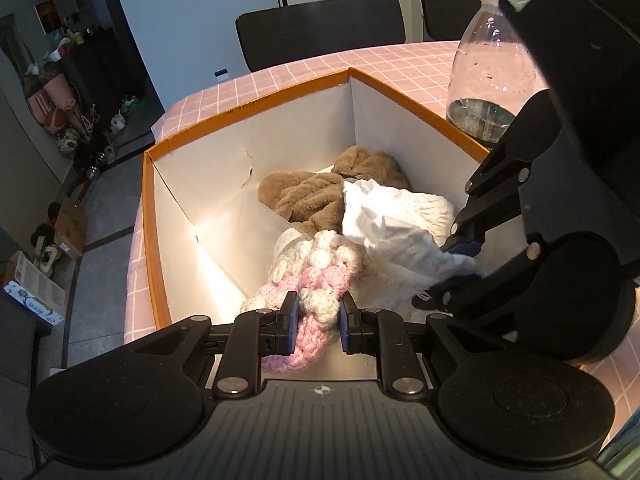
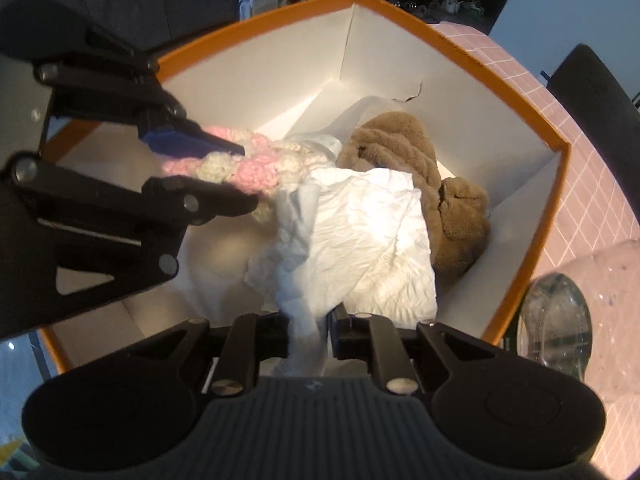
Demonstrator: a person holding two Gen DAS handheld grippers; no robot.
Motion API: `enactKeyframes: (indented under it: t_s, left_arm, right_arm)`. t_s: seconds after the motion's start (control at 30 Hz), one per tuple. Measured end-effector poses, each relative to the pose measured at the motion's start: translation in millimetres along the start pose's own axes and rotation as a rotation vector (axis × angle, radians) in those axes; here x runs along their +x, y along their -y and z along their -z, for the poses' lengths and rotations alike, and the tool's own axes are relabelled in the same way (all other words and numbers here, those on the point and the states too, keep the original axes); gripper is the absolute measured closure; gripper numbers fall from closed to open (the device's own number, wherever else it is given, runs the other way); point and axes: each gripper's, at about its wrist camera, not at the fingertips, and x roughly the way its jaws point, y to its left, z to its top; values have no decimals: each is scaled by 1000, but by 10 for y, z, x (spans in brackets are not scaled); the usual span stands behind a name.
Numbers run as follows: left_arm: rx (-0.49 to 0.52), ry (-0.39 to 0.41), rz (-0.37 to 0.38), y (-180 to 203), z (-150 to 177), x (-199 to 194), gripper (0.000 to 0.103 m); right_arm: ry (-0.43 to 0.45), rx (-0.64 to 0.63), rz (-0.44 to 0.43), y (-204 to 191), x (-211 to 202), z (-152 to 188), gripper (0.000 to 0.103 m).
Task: Organize soft objects
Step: 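Open the right tool releasing the white cloth while the left tool releases the pink pouch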
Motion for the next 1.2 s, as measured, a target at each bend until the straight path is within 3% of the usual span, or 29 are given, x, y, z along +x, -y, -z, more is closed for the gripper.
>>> enactKeyframes:
  t_s: [0.1, 0.3, 0.37, 0.43, 0.5, 0.53, 0.8, 0.97, 1.2]
  left_arm:
    - [-4, 0, 5, -14, 1, -17, 81]
    - [-7, 3, 6, -8, -25, -43, 81]
    - [-3, 3, 5, 4, -27, -48, 81]
    - [0, 4, 1, 25, -51, -20, 81]
    - [6, 4, -3, 27, -48, -14, 81]
    - [11, 3, -7, 35, -49, -7, 81]
    - [57, -61, -26, 27, -107, 165, 81]
    - [89, -104, -36, 7, -97, 280, 80]
    - [105, -137, -49, 1, -61, 332, 69]
  right_arm:
    - [37, -16, 3, -18, -186, 13, 55]
    - [118, -35, 56, 1, -624, -8, 46]
    - [144, -47, 92, -6, -710, -24, 50]
    - [139, -67, 122, -2, -699, -47, 64]
    - [108, -87, 141, -4, -586, -55, 85]
    - [90, -101, 150, -12, -512, -50, 88]
    - [-8, -125, 177, 16, 11, -120, 93]
    - [-22, -110, 179, 60, 151, -111, 93]
    - [5, -106, 178, 3, 184, -59, 91]
